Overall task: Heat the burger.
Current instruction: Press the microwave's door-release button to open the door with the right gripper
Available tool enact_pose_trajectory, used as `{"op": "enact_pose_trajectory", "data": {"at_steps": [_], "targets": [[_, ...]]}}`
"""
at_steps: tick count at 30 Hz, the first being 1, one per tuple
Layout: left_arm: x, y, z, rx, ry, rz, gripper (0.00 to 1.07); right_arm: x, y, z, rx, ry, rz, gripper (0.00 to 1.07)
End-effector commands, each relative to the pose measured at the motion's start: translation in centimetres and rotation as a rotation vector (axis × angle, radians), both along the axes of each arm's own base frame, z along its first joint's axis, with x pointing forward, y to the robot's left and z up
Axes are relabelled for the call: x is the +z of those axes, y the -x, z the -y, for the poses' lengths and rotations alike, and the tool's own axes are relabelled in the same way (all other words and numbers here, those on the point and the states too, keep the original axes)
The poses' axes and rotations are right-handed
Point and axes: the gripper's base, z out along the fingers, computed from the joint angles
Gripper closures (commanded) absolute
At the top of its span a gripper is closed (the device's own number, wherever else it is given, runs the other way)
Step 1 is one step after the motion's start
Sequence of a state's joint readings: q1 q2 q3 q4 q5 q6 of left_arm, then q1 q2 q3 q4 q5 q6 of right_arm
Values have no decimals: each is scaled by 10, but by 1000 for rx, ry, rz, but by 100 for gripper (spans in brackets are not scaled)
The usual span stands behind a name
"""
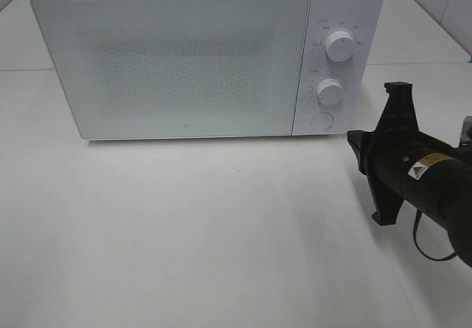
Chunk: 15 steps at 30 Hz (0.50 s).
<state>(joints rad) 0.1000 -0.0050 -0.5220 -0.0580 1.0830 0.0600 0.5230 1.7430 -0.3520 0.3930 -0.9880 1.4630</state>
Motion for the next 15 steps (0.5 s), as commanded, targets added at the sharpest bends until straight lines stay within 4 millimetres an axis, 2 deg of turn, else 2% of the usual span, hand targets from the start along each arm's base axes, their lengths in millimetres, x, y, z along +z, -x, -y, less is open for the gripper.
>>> {"op": "enact_pose_trajectory", "data": {"at_steps": [1, 12, 15], "targets": [[0, 2, 0, 4, 2, 27, 6, -4, -12, -8, -2, -14, 5, 107], [0, 2, 0, 4, 2, 27, 6, -18, -38, -21, -27, -46, 1, 107], [0, 2, 0, 4, 2, 27, 6, -19, -40, -22, -28, -47, 1, 107]]}}
